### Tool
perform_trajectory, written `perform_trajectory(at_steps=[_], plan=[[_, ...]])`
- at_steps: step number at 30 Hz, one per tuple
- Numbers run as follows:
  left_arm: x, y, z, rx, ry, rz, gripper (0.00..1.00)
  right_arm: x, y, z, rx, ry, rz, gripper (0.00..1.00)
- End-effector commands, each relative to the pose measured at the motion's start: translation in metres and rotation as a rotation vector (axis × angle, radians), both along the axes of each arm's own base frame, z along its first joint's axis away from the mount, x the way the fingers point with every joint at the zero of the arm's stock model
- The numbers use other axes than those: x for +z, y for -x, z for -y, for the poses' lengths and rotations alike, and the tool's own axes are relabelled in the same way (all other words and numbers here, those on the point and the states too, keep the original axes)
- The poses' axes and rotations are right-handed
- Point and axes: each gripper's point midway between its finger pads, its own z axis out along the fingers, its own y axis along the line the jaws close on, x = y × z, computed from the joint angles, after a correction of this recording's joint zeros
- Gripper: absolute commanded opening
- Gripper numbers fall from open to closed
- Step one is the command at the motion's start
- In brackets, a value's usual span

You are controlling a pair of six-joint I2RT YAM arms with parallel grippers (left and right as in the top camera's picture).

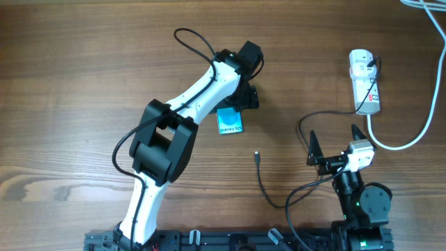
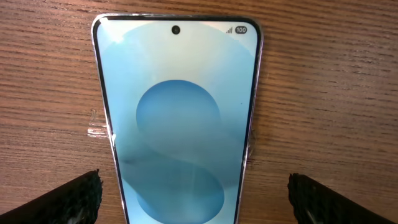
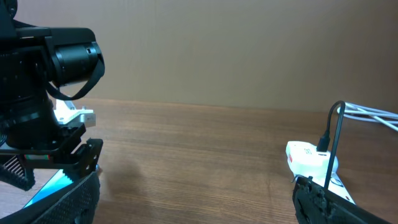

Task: Plug charger to phone and switch on socket
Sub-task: 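Close the left gripper on the phone's sides and secure the grip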

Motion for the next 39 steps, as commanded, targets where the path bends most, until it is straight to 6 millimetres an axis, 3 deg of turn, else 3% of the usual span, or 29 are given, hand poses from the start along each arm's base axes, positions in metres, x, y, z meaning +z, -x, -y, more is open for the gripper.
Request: perform_trajectory(at_steps=[1,8,16,28,31,39], plan=[[-0.011,0.005,-0.008,-0.019,-0.040,-0.019,1.00,0.000,0.000,0.001,-0.002,-0.007,0.003,1.00],[-0.025,0.010,-0.023,0.005,-0.056,-0.054,1.00,0.000,0.000,0.001,-0.002,-0.008,0.003,1.00],[-0.028,0.009,-0.013,-0.038,-0.030,-0.037,1.00,0.000,0.000,0.001,-0.002,-0.007,0.003,1.00],[-0.029,0.010,-0.013,-0.038,-0.029,-0.037,1.00,0.000,0.000,0.001,-0.002,-0.007,0.003,1.00],[-0.029,0.010,-0.013,-0.037,-0.029,-0.037,0.94,0.000,0.000,0.001,-0.002,-0.007,0.003,1.00],[-0.030,0.011,-0.012,-0.040,-0.031,-0.039,0.91,0.000,0.000,0.001,-0.002,-0.007,0.003,1.00]])
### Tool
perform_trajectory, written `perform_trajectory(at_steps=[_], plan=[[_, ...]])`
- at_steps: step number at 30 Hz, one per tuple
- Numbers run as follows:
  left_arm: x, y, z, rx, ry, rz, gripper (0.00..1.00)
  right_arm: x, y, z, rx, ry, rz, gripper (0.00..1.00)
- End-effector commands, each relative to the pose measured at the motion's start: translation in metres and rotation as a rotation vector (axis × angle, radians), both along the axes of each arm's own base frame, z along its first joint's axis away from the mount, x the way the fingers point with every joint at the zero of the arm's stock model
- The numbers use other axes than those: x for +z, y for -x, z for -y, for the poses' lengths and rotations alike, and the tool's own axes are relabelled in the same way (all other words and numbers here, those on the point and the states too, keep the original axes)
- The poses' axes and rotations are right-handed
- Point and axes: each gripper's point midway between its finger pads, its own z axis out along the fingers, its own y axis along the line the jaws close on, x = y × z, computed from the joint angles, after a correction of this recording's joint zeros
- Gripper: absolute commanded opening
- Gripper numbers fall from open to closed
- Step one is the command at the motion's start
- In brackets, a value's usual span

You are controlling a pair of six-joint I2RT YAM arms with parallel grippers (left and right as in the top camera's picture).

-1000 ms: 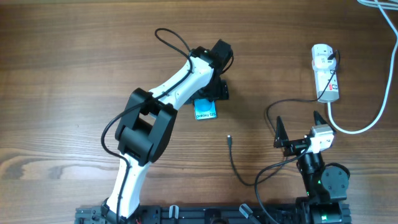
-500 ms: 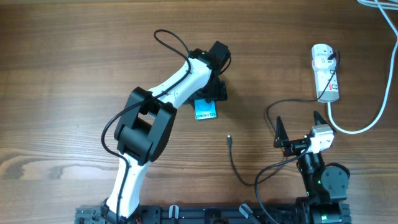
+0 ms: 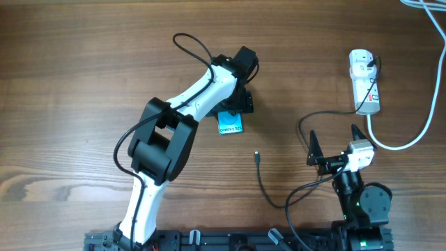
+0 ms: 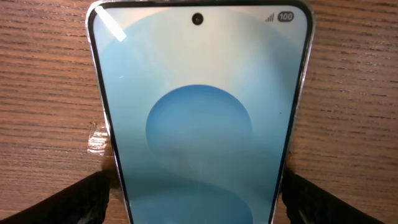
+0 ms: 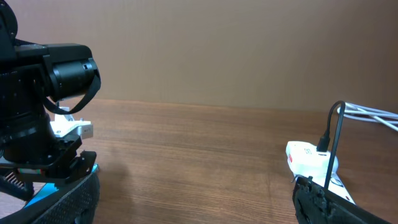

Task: Plug charger to phone and switch on socket
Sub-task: 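Close the left gripper on the phone's sides and secure the grip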

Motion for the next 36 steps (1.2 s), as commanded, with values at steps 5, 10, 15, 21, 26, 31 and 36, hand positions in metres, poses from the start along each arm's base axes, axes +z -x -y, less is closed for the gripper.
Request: perform_trajectory(at_steps=[5,10,15,21,26,31,36], plan=[[-0.014,0.010,-0.005,-0.013,-0.028,-0.034,0.91,0.000,0.000,0.001,-0.003,-0.007,0.003,1.00],[-0.021,0.015,-0.008,-0.012,-0.034,-0.045,0.90,0.000,0.000,0.001,-0.003,-0.007,0.003,1.00],[-0.021,0.014,-0.008,-0.009,-0.032,-0.041,0.84,0.000,0.000,0.001,-0.003,-0.007,0.003,0.99],[-0.021,0.014,-0.007,-0.009,-0.031,-0.040,0.80,0.000,0.000,0.001,-0.003,-0.007,0.003,1.00],[-0.021,0.014,-0.007,-0.009,-0.031,-0.040,0.82,0.000,0.000,0.001,-0.003,-0.007,0.003,1.00],[-0.021,0.014,-0.007,-0.009,-0.031,-0.040,0.75,0.000,0.000,0.001,-0.003,-0.007,0.003,1.00],[-0.021,0.014,-0.008,-0.008,-0.031,-0.040,0.72,0.000,0.000,0.001,-0.003,-0.008,0.003,1.00]])
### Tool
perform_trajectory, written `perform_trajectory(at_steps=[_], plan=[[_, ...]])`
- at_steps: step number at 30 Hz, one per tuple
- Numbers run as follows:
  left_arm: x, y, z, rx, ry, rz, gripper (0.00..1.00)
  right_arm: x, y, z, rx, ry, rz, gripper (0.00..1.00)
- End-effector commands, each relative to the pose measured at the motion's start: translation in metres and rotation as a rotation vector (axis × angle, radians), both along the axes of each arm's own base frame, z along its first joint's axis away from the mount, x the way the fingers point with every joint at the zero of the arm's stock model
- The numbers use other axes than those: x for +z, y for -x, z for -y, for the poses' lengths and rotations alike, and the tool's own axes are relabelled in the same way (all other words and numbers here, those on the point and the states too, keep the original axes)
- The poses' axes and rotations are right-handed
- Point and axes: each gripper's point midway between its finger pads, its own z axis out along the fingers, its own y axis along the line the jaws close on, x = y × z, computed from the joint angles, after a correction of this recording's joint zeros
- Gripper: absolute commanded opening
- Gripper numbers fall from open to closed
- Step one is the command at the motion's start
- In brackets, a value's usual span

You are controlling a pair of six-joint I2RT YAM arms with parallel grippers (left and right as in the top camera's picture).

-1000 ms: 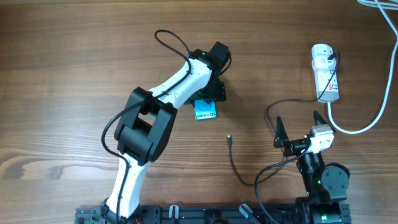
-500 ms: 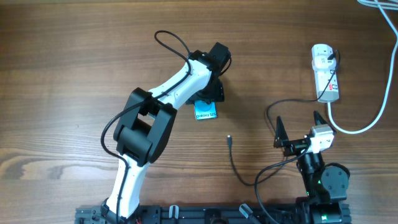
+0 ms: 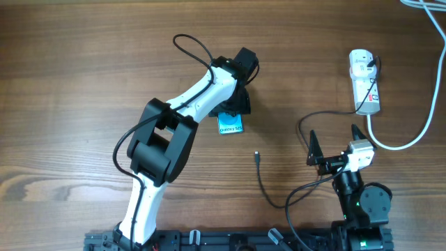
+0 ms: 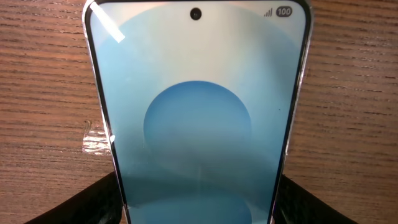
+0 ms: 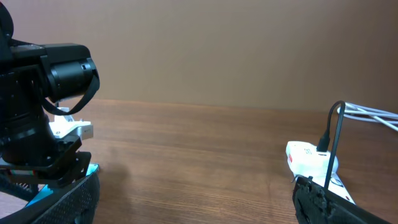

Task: Plug charger to phone and switch on socket
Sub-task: 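Close the left gripper on the phone's sides and secure the grip, then lift the phone with the left gripper and tilt it upright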

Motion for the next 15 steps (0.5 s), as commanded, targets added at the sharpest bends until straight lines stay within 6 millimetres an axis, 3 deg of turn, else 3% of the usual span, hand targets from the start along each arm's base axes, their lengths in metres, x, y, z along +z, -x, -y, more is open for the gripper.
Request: perform_trajectory(at_steps=[1,15], plan=[[-0.018,0.012,-0.008,-0.006,-0.038,-0.046,0.71,0.000,0.000,0.001,-0.003,-0.007,0.003,1.00],[-0.004,0.008,-0.004,-0.007,-0.023,-0.036,0.66,0.000,0.000,0.001,-0.003,-0.007,0.003,1.00]])
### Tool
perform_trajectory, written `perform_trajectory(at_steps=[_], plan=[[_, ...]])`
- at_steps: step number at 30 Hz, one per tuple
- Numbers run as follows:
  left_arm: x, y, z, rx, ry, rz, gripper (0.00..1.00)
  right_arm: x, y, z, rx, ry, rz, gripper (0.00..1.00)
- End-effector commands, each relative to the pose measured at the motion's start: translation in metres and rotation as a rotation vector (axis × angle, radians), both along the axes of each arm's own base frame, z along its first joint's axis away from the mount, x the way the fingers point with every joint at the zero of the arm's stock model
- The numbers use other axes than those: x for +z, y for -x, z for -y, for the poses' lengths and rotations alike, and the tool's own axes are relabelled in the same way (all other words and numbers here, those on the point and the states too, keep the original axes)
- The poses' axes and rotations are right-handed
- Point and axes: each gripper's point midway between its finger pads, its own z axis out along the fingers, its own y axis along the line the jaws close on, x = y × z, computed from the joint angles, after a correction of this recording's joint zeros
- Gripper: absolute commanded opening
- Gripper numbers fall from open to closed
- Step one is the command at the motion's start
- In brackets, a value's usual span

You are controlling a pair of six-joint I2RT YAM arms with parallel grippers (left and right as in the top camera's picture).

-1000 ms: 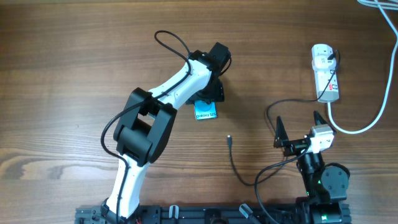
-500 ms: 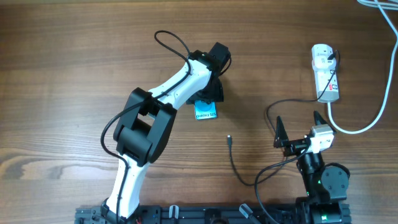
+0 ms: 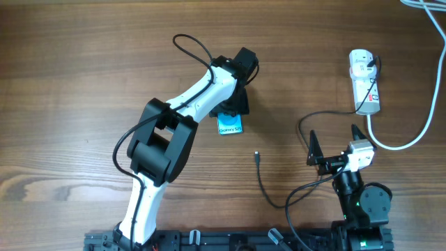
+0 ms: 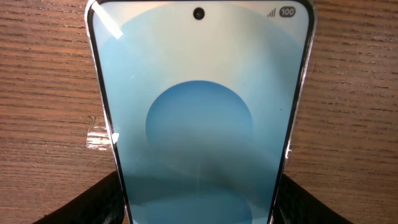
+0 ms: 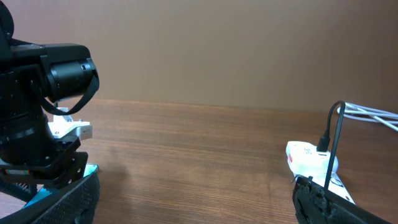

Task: Plug charger to phone and switch on socket
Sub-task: 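Lift the phone with the left gripper and tilt it upright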

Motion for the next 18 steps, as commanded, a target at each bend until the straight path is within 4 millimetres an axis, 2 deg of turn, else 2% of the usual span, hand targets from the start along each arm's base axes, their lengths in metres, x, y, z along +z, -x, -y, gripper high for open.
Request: perform_trajectory(at_steps=[1,7,12,18], plan=[[-0.005,0.006,-0.002,-0.007,-0.014,-0.024,0.66,0.000,0.000,0.001,-0.002,-0.008,0.002,1.00],[0.010,0.003,0.001,-0.006,0.012,0.002,0.67,0.000,0.000,0.001,-0.002,-0.007,0.002,1.00],[0.035,-0.001,0.005,-0.003,0.058,0.043,0.67,0.000,0.000,0.001,-0.002,-0.007,0.002,1.00],[0.074,0.001,0.018,0.001,0.208,0.053,0.66,0.000,0.000,0.001,-0.002,-0.007,0.002,1.00]])
